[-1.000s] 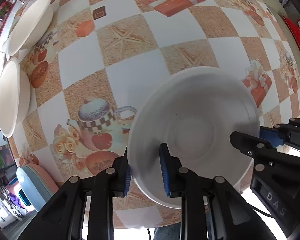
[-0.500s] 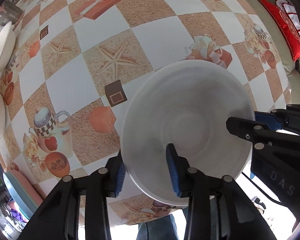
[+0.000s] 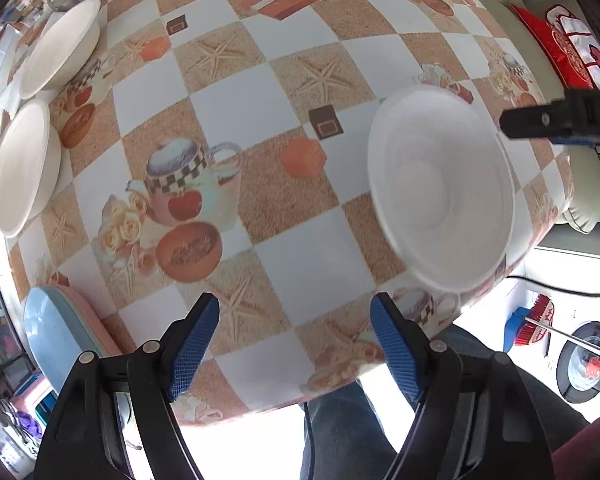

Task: Organize plates and bowls
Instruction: 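Lift the white plate and lower it onto the table beside the stack, then open both grippers and move them to a second white round plate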

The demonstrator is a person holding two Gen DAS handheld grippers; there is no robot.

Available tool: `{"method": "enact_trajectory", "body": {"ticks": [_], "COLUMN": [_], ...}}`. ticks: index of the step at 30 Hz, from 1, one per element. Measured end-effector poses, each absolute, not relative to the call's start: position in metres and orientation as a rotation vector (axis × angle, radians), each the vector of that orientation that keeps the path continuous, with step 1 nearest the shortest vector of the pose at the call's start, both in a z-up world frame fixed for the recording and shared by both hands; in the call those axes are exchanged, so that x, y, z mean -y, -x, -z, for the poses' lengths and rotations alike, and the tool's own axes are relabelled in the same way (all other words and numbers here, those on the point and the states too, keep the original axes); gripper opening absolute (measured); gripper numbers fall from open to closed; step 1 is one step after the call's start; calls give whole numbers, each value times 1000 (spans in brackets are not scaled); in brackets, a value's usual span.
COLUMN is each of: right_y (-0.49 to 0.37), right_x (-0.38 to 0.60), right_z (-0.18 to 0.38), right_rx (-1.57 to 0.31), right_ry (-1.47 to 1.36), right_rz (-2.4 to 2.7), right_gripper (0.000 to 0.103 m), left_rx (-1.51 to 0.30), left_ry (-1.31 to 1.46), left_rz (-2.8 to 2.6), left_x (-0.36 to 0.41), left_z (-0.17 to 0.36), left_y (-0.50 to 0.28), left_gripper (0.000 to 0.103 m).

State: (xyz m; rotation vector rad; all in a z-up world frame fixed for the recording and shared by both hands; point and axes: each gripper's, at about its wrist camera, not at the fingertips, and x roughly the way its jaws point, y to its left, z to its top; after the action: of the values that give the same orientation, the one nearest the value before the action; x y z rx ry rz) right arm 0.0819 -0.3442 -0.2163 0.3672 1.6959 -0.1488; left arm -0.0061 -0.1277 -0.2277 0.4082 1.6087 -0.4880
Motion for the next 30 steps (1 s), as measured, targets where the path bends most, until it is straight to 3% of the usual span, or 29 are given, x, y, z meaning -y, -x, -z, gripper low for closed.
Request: {"method": "enact_trajectory", "body": {"ticks": [9, 23, 30], "right_y": [-88, -134, -167], "right_x": [307, 179, 114], "right_z": [192, 174, 178], "right_rx": [-1648, -1630, -1648], "right_ry": [-365, -284, -223], "right_rz": [142, -77, -165], "right_gripper": [96, 96, 96], "left_rx": [-1628, -1468, -1429], "left_ry": [-290, -100, -3], "left_rz": [428, 198, 16], "left_x": [54, -19, -73], "left_z": [232, 173, 170], "left_y": [25, -53, -108], "left_gripper": [81, 81, 81]}}
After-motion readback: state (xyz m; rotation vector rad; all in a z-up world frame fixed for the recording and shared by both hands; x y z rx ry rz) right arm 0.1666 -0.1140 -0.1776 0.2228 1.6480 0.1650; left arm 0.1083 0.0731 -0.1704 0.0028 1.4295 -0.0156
